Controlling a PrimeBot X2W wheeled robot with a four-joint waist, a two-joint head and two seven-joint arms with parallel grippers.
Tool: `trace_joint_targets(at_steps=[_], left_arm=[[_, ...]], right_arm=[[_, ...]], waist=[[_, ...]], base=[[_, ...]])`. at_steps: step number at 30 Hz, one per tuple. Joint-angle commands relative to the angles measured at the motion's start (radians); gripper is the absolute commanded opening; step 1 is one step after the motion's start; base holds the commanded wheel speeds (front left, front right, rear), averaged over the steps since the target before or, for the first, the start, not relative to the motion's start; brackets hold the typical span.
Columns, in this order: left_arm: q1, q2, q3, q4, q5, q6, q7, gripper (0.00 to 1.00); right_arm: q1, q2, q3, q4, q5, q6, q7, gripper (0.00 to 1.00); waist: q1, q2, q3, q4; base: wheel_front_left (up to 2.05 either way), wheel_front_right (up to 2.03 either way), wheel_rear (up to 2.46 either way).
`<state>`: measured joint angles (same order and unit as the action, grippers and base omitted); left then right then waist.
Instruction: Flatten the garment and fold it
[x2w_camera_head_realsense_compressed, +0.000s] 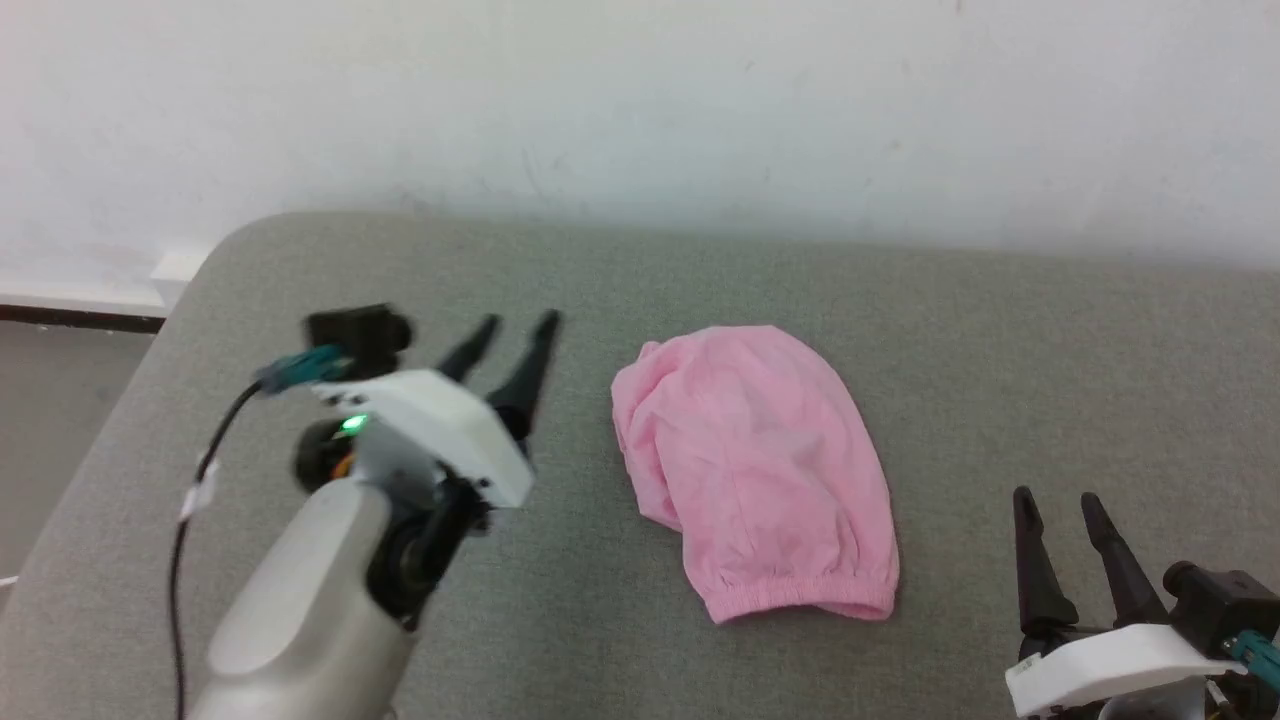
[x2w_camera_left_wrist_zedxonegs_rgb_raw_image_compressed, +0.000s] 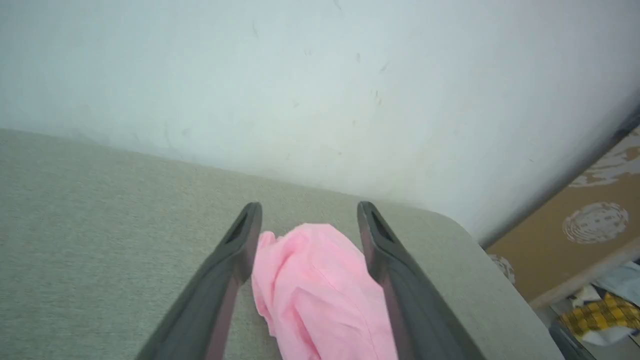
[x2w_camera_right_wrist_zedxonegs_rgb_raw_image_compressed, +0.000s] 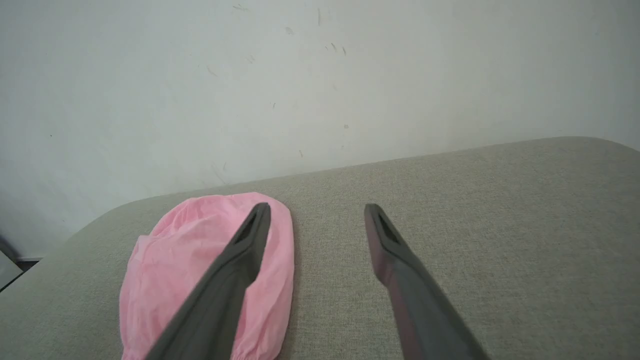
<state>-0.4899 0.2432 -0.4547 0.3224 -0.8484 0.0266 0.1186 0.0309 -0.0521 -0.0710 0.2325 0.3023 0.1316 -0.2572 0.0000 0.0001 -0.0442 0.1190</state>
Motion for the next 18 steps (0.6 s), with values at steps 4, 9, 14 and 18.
trace_joint_targets(at_steps=[4, 9, 14, 18], left_arm=[[0.115, 0.068, 0.056, -0.042, 0.119, 0.095, -0.214, 1.0], [0.218, 0.108, 0.033, -0.039, 0.26, 0.174, -0.348, 1.0], [0.292, 0.1, 0.028, -0.056, 0.307, 0.201, -0.373, 1.0], [0.358, 0.084, 0.043, -0.077, 0.323, 0.206, -0.379, 1.0]], right_arm=[[0.016, 0.002, -0.002, 0.002, 0.004, -0.001, -0.004, 1.0], [0.019, 0.002, 0.005, 0.006, 0.0, -0.001, -0.004, 1.0], [0.023, 0.002, 0.011, 0.022, -0.004, -0.001, -0.005, 1.0], [0.029, 0.002, 0.005, 0.044, -0.016, -0.001, -0.005, 1.0]], waist=[[0.0, -0.0001, -0.031, 0.004], [0.0, -0.0001, -0.041, -0.01], [0.0, -0.0001, -0.048, -0.023], [0.0, -0.0001, -0.053, -0.029]], base=[[0.0, 0.0, 0.0], [0.0, 0.0, 0.0], [0.0, 0.0, 0.0], [0.0, 0.0, 0.0]])
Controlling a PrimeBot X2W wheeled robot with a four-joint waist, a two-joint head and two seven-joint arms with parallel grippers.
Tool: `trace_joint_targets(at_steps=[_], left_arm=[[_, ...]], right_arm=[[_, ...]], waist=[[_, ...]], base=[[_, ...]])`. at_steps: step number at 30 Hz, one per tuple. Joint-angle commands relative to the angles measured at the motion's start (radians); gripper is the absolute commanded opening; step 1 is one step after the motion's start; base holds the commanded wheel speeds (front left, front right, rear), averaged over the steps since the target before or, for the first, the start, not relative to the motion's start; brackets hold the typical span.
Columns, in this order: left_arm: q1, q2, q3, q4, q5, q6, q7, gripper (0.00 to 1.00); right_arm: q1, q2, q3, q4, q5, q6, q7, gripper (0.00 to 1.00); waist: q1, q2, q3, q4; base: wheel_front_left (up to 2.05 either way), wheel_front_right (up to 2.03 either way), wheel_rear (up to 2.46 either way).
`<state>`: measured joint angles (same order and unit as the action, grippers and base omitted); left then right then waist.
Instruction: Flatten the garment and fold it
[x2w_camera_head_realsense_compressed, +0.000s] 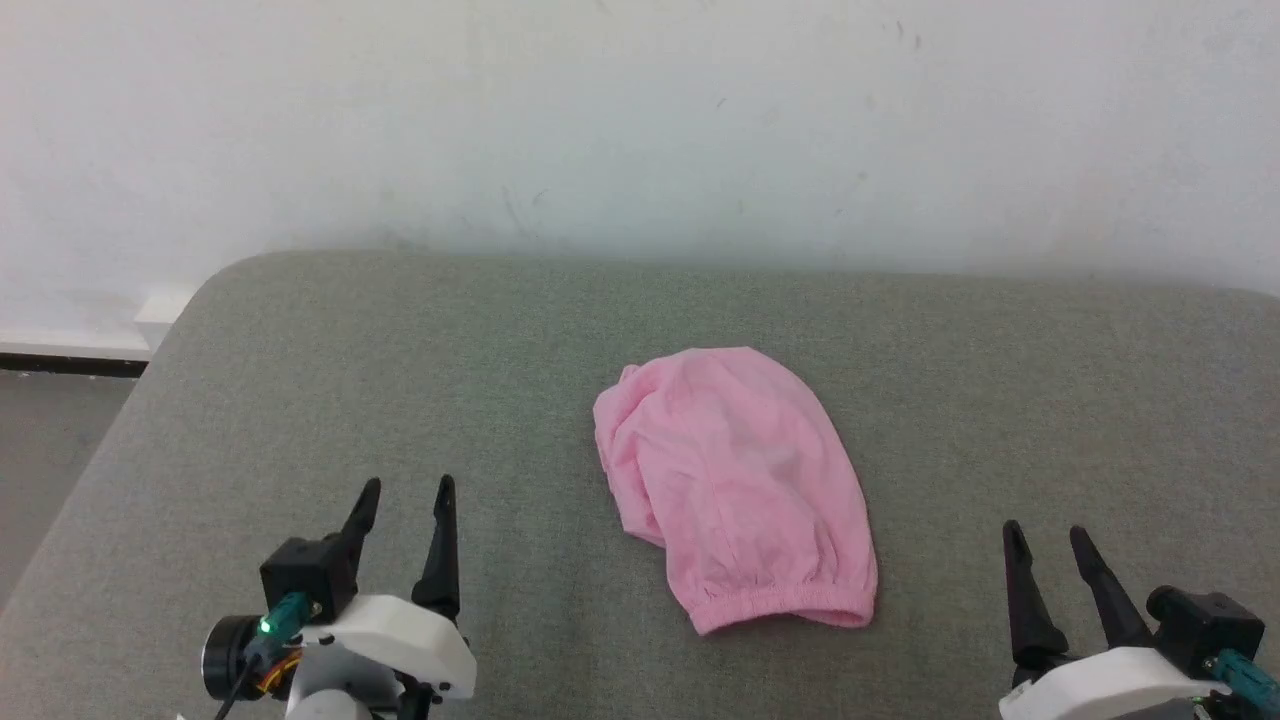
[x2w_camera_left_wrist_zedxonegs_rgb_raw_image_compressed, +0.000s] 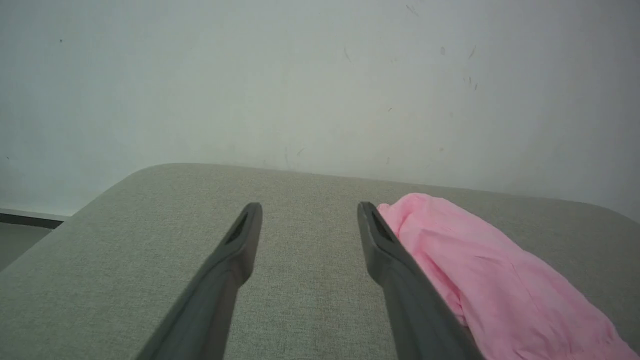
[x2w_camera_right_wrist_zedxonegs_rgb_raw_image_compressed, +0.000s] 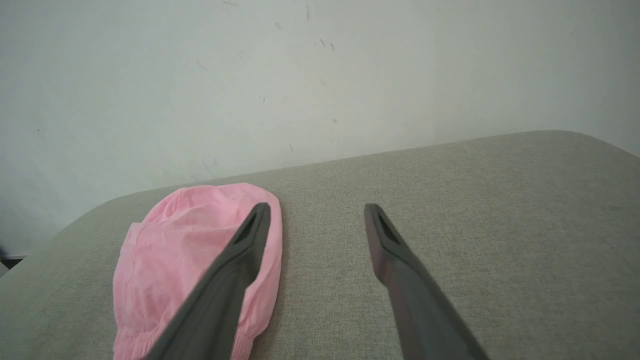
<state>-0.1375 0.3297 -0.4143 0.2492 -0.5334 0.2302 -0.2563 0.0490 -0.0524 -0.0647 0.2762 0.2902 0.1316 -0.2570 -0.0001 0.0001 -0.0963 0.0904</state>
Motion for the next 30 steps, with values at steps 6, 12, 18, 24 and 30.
trace_joint_targets(at_steps=[6, 12, 18, 24, 30], left_arm=[[0.067, -0.035, 0.036, -0.049, 0.025, -0.009, -0.005, 1.0], [0.065, -0.043, 0.052, -0.079, 0.059, -0.068, -0.005, 1.0], [0.042, -0.065, 0.078, -0.096, 0.099, -0.106, -0.005, 1.0], [0.001, -0.095, 0.095, -0.088, 0.132, -0.13, -0.005, 1.0], [-0.017, -0.125, 0.104, -0.069, 0.15, -0.15, -0.005, 1.0]], right_arm=[[0.007, 0.002, -0.013, 0.037, -0.005, -0.001, 0.086, 1.0], [-0.108, 0.002, 0.033, 0.055, -0.013, -0.001, 0.364, 1.0], [-0.275, 0.002, 0.123, 0.134, -0.081, -0.001, 0.66, 1.0], [-0.358, 0.002, 0.151, 0.254, -0.193, -0.001, 0.854, 1.0], [-0.349, 0.002, 0.187, 0.341, -0.198, -0.001, 0.931, 1.0]], waist=[[0.0001, -0.0001, 0.007, 0.006], [0.0001, -0.0001, 0.032, 0.012], [0.0001, -0.0001, 0.078, 0.044], [0.0001, -0.0001, 0.122, 0.094], [0.0001, -0.0001, 0.139, 0.125]], base=[[0.0, 0.0, 0.0], [0.0, 0.0, 0.0], [0.0, 0.0, 0.0], [0.0, 0.0, 0.0], [0.0, 0.0, 0.0]])
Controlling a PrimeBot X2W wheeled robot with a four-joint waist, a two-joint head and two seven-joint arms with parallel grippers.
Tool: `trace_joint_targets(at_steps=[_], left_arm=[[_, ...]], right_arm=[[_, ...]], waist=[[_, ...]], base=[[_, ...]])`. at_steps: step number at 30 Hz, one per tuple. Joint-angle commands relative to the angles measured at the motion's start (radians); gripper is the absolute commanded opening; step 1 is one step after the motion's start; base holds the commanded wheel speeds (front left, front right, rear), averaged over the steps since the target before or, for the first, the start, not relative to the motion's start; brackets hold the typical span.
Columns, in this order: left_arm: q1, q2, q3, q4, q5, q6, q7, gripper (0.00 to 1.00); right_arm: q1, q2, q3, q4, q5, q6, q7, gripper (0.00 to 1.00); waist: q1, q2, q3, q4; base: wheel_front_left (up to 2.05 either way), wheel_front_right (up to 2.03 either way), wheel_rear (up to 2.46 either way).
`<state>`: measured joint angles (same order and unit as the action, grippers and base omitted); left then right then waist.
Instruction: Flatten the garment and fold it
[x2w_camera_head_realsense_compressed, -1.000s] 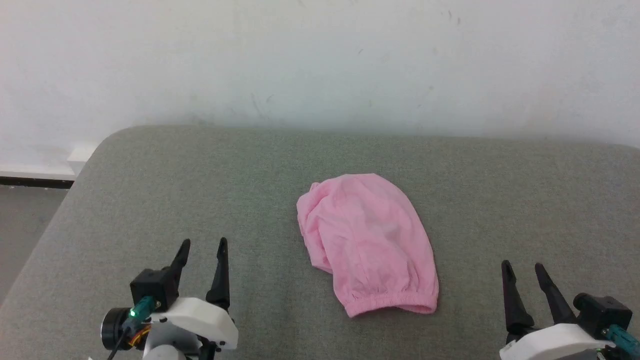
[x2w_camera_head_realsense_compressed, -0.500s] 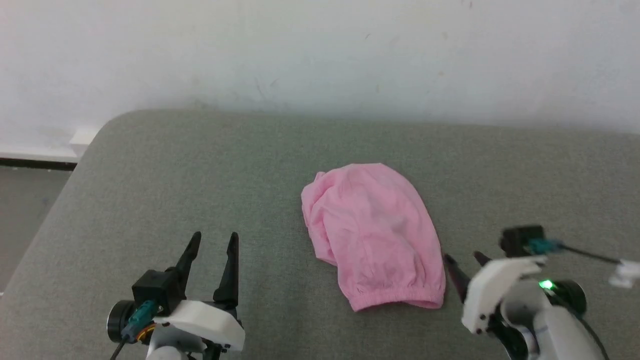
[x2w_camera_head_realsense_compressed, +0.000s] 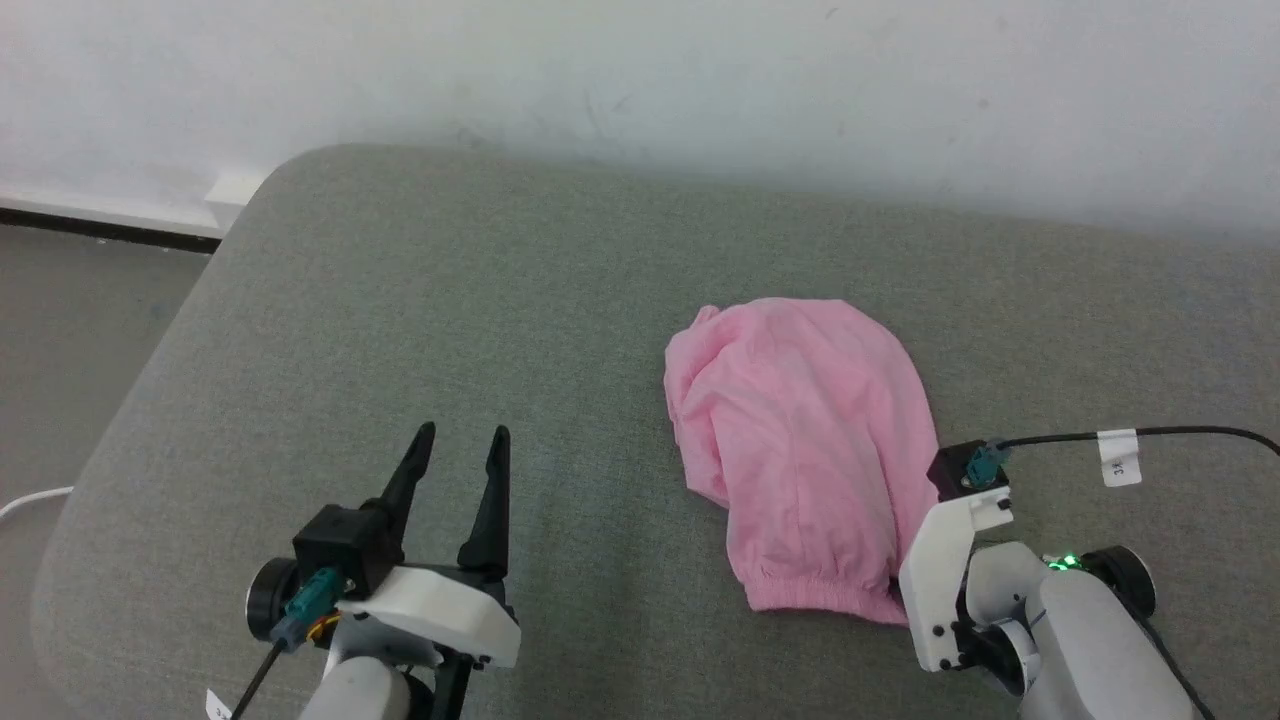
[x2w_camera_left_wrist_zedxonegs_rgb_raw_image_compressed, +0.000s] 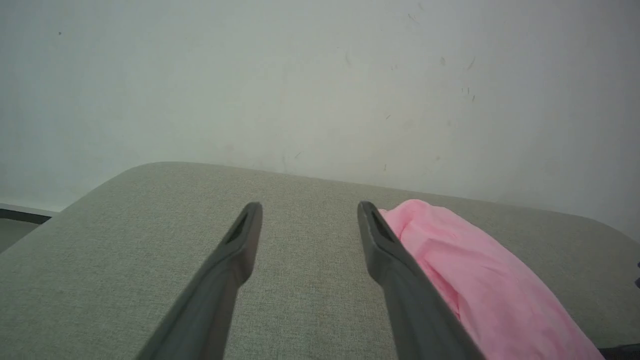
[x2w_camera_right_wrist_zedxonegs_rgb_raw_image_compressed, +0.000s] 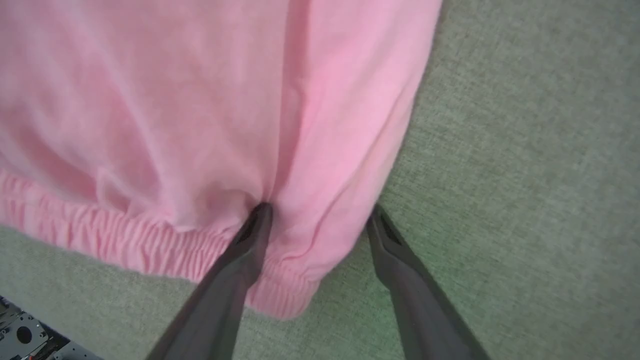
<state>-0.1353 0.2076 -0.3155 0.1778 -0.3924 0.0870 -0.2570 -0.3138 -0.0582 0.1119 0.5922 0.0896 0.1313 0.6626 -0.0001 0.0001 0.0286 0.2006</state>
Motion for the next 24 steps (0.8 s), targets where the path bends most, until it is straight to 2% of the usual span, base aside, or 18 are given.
trace_joint_targets(at_steps=[1, 2, 3, 4, 8, 12, 17, 20, 21, 22, 23, 24], left_arm=[[-0.019, -0.007, 0.007, 0.006, 0.011, -0.01, -0.005, 1.0], [-0.019, -0.01, 0.009, 0.01, 0.013, -0.012, -0.005, 1.0], [-0.019, -0.013, 0.013, 0.012, 0.014, -0.014, -0.005, 1.0], [-0.018, -0.015, 0.018, 0.014, 0.016, -0.016, -0.005, 1.0], [-0.011, -0.02, 0.034, 0.018, 0.025, -0.022, -0.005, 1.0], [-0.007, -0.023, 0.045, 0.019, 0.036, -0.028, -0.005, 1.0], [-0.005, -0.026, 0.052, 0.028, 0.044, -0.037, -0.005, 1.0], [-0.004, -0.027, 0.057, 0.033, 0.046, -0.042, -0.005, 1.0], [-0.004, -0.027, 0.059, 0.035, 0.046, -0.043, -0.005, 1.0], [-0.002, -0.028, 0.061, 0.037, 0.046, -0.044, -0.005, 1.0], [0.001, -0.029, 0.063, 0.04, 0.045, -0.045, -0.005, 1.0], [0.005, -0.029, 0.065, 0.043, 0.044, -0.046, -0.005, 1.0]], right_arm=[[0.015, 0.008, 0.014, 0.032, 0.01, -0.001, 0.011, 1.0], [0.014, 0.008, 0.018, 0.039, 0.015, -0.001, 0.012, 0.45], [0.011, 0.008, 0.02, 0.041, 0.021, -0.001, 0.007, 0.25], [0.005, 0.008, 0.023, 0.038, 0.025, -0.001, -0.005, 0.0], [-0.029, -0.006, -0.004, 0.005, 0.051, -0.001, -0.058, 0.0], [-0.056, -0.077, -0.067, -0.041, 0.078, -0.001, -0.091, 0.0], [-0.042, -0.178, -0.233, -0.037, 0.042, -0.001, -0.101, 0.0], [-0.01, -0.191, -0.313, -0.011, 0.008, -0.001, -0.107, 0.0], [0.0, -0.185, -0.328, -0.005, 0.002, -0.001, -0.114, 0.09], [0.008, -0.175, -0.339, 0.0, 0.005, -0.001, -0.126, 0.32], [0.013, -0.164, -0.352, -0.002, 0.011, -0.001, -0.145, 1.0], [0.017, -0.153, -0.361, -0.01, 0.02, -0.001, -0.173, 1.0]], waist=[[0.0001, -0.0001, 0.016, 0.017], [0.0001, -0.0001, 0.016, 0.017], [0.0001, -0.0001, 0.015, 0.017], [0.0001, -0.0001, 0.015, 0.015], [0.0001, -0.0001, 0.009, 0.004], [0.0001, -0.0001, 0.002, -0.013], [0.0001, -0.0001, -0.008, -0.025], [0.0001, -0.0001, -0.011, -0.028], [0.0001, -0.0001, -0.013, -0.03], [0.0001, -0.0001, -0.017, -0.033], [0.0001, -0.0001, -0.02, -0.035], [0.0001, -0.0001, -0.024, -0.037]], base=[[0.0, 0.0, 0.0], [0.0, 0.0, 0.0], [0.0, 0.0, 0.0], [0.0, 0.0, 0.0], [0.0, 0.0, 0.0], [0.0, 0.0, 0.0], [0.0, 0.0, 0.0], [0.0, 0.0, 0.0], [0.0, 0.0, 0.0], [0.0, 0.0, 0.0], [0.0, 0.0, 0.0], [0.0, 0.0, 0.0]])
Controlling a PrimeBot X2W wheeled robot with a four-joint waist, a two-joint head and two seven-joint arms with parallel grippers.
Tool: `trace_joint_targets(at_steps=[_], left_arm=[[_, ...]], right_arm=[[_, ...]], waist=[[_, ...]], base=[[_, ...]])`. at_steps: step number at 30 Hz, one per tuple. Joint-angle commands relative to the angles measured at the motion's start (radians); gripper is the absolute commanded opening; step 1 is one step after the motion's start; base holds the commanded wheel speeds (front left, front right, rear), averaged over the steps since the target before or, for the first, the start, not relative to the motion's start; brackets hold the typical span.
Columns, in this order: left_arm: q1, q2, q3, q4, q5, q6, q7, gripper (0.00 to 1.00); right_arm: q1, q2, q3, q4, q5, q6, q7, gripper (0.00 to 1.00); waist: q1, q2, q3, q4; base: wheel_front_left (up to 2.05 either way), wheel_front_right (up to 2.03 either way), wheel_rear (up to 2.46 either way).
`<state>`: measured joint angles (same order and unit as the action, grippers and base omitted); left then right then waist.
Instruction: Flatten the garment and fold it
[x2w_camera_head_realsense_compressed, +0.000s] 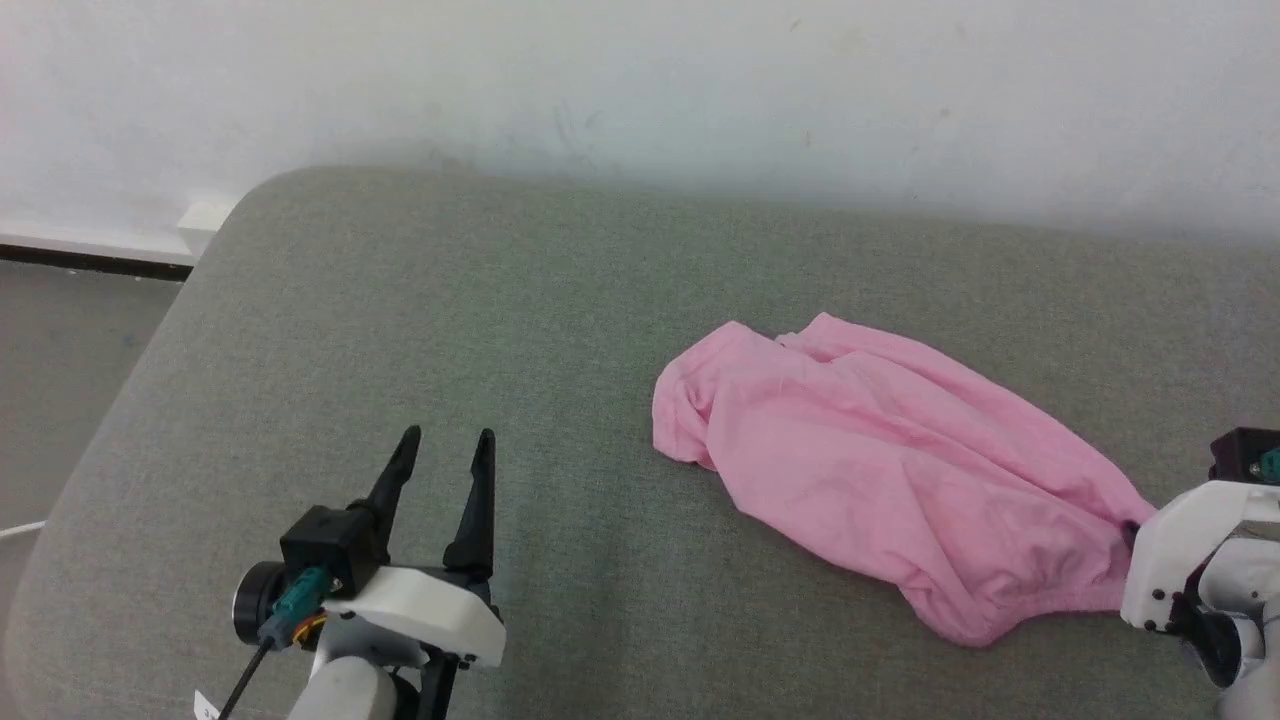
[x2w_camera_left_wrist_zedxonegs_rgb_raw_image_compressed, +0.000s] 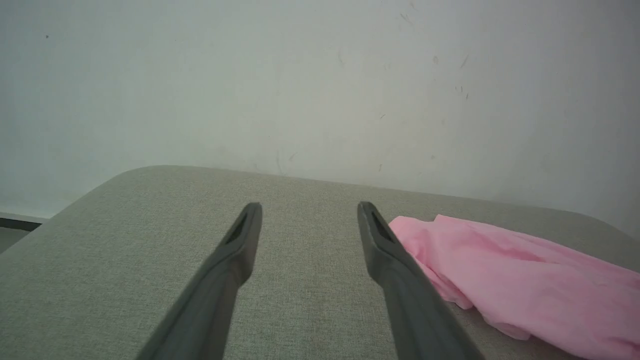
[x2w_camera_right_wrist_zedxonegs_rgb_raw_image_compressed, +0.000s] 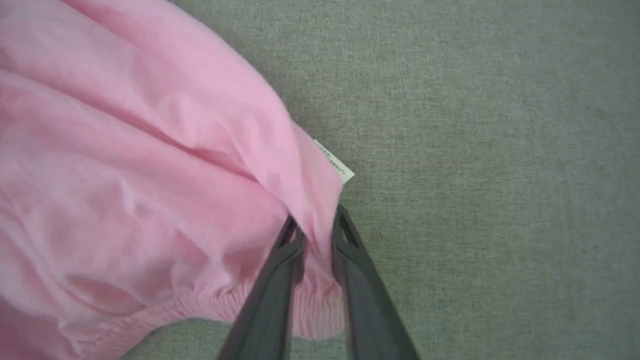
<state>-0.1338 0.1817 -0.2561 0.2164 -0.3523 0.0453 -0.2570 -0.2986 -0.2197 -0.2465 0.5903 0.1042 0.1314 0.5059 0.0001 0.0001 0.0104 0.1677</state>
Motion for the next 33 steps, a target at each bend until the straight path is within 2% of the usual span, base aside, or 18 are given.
trace_joint_targets(at_steps=[1, 6, 10, 14, 19, 27, 30, 33], left_arm=[[0.007, -0.004, 0.008, 0.007, 0.003, -0.006, -0.005, 1.0], [0.03, -0.004, 0.022, 0.014, -0.001, -0.005, -0.005, 1.0], [0.047, -0.003, 0.033, 0.013, -0.008, -0.005, -0.005, 1.0], [0.055, -0.006, 0.035, 0.016, -0.017, -0.007, -0.005, 1.0], [0.002, -0.011, 0.031, 0.039, -0.035, -0.018, 0.028, 1.0], [-0.341, -0.029, 0.001, 0.214, -0.066, -0.046, 0.277, 1.0], [-0.464, -0.047, -0.015, 0.339, -0.078, -0.035, 0.419, 1.0], [-0.554, -0.05, -0.039, 0.474, -0.074, -0.005, 0.594, 1.0]], right_arm=[[0.003, 0.021, -0.017, -0.022, 0.018, -0.001, -0.053, 1.0], [0.041, 0.102, -0.082, -0.16, 0.093, -0.001, -0.287, 1.0], [0.141, 0.152, -0.078, -0.287, 0.157, -0.001, -0.442, 1.0], [0.252, 0.168, -0.047, -0.357, 0.229, -0.001, -0.504, 1.0], [0.318, 0.169, 0.016, -0.365, 0.326, -0.001, -0.538, 1.0], [0.26, 0.169, 0.058, -0.397, 0.328, -0.001, -0.532, 1.0], [0.232, 0.169, 0.071, -0.398, 0.33, -0.001, -0.519, 1.0], [0.212, 0.169, 0.087, -0.397, 0.333, -0.001, -0.513, 1.0]], waist=[[-0.0001, -0.0001, -0.012, -0.008], [-0.0001, -0.0001, -0.042, -0.034], [-0.0001, -0.0001, -0.055, -0.068], [-0.0001, -0.0001, -0.052, -0.112], [-0.0001, -0.0001, -0.024, -0.176], [-0.0001, -0.0001, 0.076, -0.252], [-0.0001, -0.0001, 0.111, -0.28], [-0.0001, -0.0001, 0.138, -0.306]], base=[[0.0, 0.0, 0.0], [0.0, 0.0, 0.0], [0.0, 0.0, 0.0], [0.0, 0.0, 0.0], [0.0, 0.0, 0.0], [0.0, 0.0, 0.0], [0.0, 0.0, 0.0], [0.0, 0.0, 0.0]])
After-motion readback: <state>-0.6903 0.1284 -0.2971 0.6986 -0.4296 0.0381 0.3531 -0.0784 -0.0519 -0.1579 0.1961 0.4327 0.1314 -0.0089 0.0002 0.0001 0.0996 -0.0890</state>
